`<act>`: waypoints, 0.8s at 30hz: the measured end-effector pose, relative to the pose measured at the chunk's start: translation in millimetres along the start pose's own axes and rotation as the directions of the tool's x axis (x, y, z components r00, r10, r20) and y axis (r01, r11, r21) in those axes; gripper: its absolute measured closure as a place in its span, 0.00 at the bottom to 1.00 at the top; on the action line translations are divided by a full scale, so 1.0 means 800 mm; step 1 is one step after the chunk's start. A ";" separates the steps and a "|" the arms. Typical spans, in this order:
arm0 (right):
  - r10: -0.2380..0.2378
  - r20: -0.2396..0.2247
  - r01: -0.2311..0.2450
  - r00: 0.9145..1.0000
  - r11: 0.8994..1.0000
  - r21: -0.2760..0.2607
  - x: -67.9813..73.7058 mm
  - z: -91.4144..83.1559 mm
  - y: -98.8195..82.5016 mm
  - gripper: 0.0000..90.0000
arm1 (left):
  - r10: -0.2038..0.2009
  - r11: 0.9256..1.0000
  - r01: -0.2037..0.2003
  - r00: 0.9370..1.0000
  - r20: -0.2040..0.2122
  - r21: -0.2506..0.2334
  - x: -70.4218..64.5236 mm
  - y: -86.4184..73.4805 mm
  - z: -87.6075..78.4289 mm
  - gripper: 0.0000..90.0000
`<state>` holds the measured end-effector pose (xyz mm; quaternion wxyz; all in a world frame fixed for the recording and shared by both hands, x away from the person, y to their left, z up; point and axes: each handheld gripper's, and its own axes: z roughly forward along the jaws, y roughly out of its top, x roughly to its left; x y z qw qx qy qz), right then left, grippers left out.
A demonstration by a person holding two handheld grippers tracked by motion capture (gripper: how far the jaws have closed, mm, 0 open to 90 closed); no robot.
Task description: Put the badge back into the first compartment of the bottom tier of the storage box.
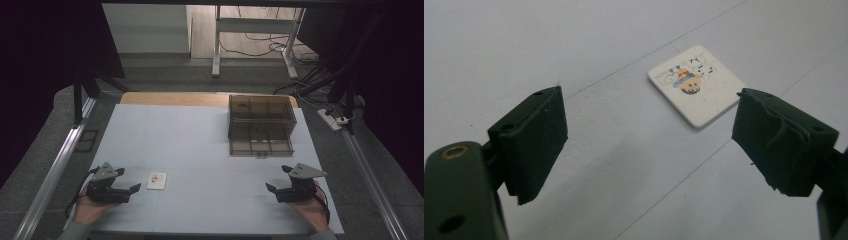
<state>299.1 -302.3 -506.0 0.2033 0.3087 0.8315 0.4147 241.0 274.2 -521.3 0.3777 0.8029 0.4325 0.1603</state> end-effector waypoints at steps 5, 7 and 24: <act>-0.003 -0.012 0.003 1.000 1.000 0.003 0.000 0.000 -0.002 0.12 | -0.001 1.000 0.001 1.000 -0.002 -0.003 0.002 0.001 0.000 0.16; 0.000 -0.011 0.000 1.000 1.000 0.001 0.001 0.000 -0.002 0.12 | -0.002 1.000 0.002 1.000 0.001 -0.006 0.003 0.002 0.000 0.16; -0.005 -0.007 0.005 1.000 1.000 0.005 0.003 -0.002 -0.003 0.12 | 0.044 0.999 -0.044 0.999 0.023 -0.010 0.003 0.024 0.002 0.17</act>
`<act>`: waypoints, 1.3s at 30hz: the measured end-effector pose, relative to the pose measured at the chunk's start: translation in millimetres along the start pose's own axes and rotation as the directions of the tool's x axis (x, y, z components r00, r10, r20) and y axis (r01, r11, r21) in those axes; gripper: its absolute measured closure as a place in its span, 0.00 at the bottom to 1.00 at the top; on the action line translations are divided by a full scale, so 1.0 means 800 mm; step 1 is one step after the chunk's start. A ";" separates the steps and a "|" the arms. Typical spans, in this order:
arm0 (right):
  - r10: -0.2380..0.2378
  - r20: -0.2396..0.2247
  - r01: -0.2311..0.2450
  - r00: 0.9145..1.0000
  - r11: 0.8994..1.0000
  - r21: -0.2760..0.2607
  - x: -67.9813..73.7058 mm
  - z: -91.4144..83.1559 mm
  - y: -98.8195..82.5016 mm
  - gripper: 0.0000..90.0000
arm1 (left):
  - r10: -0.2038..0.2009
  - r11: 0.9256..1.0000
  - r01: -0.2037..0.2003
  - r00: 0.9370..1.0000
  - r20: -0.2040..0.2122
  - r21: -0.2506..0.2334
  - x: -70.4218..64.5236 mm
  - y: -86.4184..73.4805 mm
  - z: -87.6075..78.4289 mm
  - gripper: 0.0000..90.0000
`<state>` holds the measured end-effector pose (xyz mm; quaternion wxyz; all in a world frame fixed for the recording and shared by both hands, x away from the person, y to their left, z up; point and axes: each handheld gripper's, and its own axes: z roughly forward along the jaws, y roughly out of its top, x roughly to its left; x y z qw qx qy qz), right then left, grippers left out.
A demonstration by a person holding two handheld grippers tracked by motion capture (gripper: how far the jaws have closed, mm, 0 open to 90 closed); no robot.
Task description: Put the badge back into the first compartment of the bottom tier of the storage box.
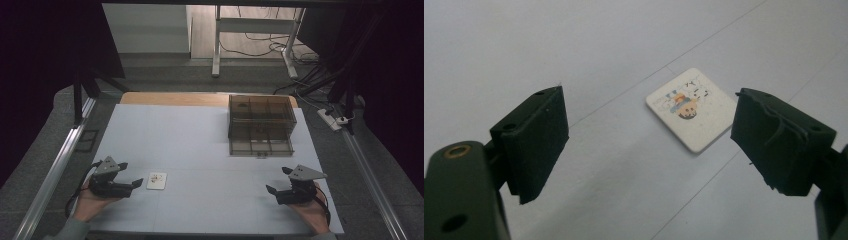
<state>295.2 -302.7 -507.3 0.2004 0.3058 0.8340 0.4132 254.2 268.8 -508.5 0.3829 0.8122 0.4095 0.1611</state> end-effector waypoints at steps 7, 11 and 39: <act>-0.001 -0.008 0.001 1.000 1.000 0.000 0.002 0.001 0.001 0.12 | 0.020 1.000 -0.021 1.000 0.013 0.009 0.000 0.008 0.006 0.17; -0.007 -0.013 0.007 1.000 1.000 0.002 0.004 0.001 0.002 0.12 | 0.031 0.999 -0.031 0.999 0.020 0.016 0.000 0.013 0.009 0.17; 0.006 -0.039 -0.006 0.999 1.000 -0.012 0.007 0.001 0.004 0.13 | 0.186 0.973 -0.201 0.974 0.127 0.114 -0.007 0.062 0.045 0.16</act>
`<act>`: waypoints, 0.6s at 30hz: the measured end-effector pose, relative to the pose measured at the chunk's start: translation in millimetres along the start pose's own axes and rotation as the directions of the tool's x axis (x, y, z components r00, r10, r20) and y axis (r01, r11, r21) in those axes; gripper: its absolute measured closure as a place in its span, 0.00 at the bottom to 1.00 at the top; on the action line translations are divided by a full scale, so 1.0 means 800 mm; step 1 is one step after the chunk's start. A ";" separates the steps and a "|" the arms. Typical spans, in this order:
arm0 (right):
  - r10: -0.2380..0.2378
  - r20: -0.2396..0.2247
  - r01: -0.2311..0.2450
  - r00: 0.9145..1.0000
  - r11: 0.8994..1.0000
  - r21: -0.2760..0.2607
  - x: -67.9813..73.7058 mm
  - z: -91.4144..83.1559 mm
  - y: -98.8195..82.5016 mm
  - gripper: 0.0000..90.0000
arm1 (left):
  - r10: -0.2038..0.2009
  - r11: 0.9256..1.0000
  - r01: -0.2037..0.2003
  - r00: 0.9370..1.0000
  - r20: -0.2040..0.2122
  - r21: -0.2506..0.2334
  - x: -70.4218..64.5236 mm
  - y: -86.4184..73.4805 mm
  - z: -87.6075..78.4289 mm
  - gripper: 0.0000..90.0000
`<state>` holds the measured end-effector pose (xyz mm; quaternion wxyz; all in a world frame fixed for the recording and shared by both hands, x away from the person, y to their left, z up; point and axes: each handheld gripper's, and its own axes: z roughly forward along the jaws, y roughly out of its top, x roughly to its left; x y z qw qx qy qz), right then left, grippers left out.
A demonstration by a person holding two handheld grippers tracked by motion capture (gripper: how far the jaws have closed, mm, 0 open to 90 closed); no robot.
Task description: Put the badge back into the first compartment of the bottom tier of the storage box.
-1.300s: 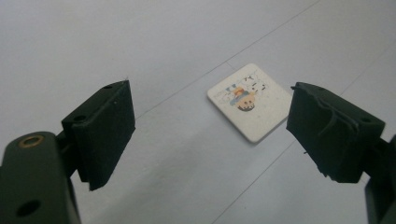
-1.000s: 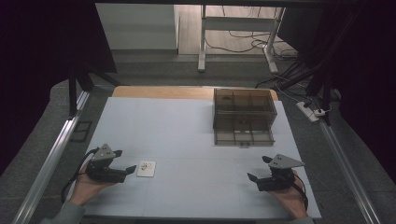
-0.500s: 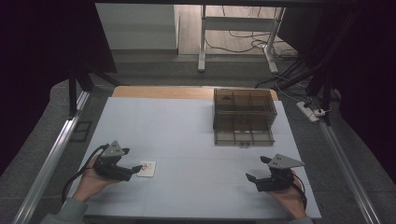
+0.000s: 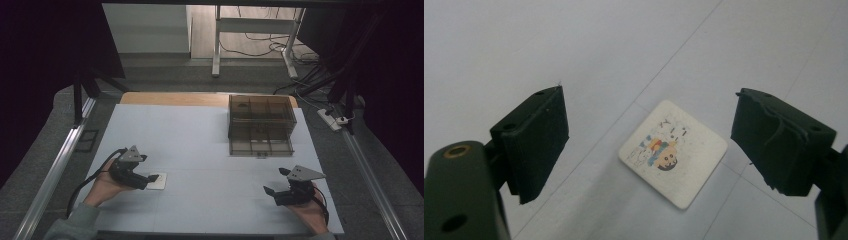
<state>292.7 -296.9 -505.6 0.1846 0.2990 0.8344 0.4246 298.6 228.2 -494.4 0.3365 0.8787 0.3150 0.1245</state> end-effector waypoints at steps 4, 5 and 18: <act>-0.002 -0.001 0.002 1.000 1.000 0.006 0.000 0.001 0.000 0.13 | 0.025 1.000 -0.026 0.999 0.037 0.017 0.005 0.008 0.006 0.15; -0.002 0.000 0.002 1.000 1.000 0.008 0.000 0.001 -0.001 0.13 | 0.031 0.999 -0.032 0.998 0.049 0.020 0.006 0.011 0.008 0.15; -0.001 0.008 0.000 1.000 1.000 0.025 0.000 0.001 -0.003 0.13 | 0.128 0.985 -0.142 0.982 0.139 0.099 0.011 0.036 0.035 0.15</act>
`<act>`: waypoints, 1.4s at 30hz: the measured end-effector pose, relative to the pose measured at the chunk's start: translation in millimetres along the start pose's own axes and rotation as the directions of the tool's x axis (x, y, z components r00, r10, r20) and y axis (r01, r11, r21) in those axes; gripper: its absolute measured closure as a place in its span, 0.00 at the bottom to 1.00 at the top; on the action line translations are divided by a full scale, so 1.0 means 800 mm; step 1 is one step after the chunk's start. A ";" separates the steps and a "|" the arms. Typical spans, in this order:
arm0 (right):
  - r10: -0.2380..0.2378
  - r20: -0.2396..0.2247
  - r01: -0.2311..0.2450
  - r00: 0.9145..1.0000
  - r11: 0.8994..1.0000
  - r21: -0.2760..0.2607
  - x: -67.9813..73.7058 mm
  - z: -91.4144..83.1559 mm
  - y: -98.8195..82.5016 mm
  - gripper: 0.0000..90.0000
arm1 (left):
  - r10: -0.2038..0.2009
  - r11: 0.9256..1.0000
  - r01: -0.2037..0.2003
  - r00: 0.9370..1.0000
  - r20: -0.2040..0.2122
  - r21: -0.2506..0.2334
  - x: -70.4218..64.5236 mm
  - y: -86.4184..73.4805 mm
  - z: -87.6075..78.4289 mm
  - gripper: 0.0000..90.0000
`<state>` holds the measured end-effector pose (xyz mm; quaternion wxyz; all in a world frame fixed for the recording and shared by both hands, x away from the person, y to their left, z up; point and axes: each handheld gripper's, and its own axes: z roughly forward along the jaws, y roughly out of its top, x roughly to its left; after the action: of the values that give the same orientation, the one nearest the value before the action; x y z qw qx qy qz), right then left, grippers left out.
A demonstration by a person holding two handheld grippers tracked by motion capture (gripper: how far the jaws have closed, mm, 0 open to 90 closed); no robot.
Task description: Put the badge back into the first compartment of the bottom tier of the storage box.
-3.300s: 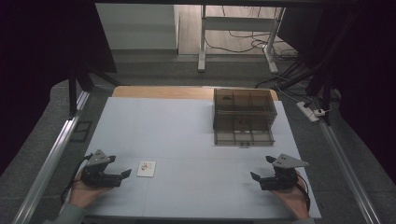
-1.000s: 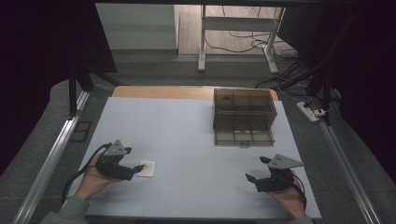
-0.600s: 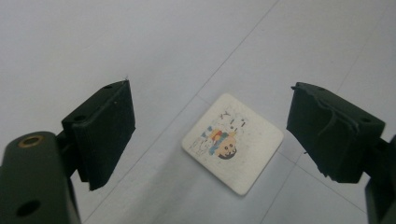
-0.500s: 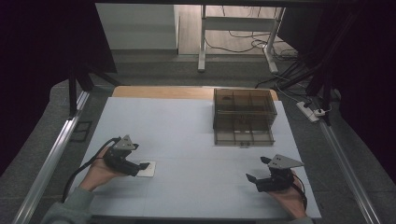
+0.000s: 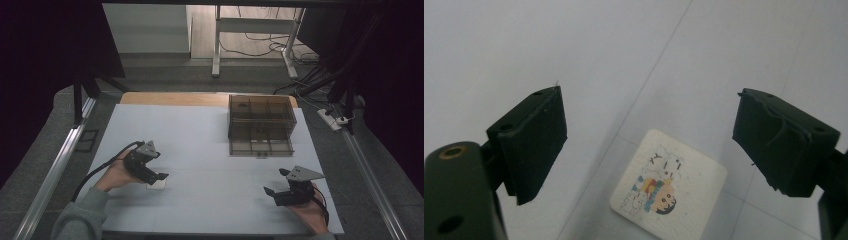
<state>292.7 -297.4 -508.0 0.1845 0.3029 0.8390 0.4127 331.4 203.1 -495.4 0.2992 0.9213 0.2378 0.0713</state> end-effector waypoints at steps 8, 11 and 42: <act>-0.004 -0.001 0.004 1.000 1.000 0.008 0.000 0.001 -0.001 0.13 | 0.025 0.999 -0.027 0.998 0.049 0.038 -0.002 -0.007 0.007 0.15; -0.008 -0.002 0.008 1.000 1.000 0.010 0.000 0.001 -0.001 0.13 | 0.035 0.998 -0.038 0.997 0.069 0.048 -0.002 -0.009 0.010 0.15; -0.008 -0.004 0.008 1.000 1.000 0.020 -0.001 0.002 -0.002 0.13 | 0.064 0.984 -0.082 0.991 0.114 0.157 -0.005 -0.021 0.032 0.18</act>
<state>293.2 -297.6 -510.2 0.1815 0.3008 0.8445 0.4043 328.5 200.0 -526.3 0.2331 0.9532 0.1922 0.0127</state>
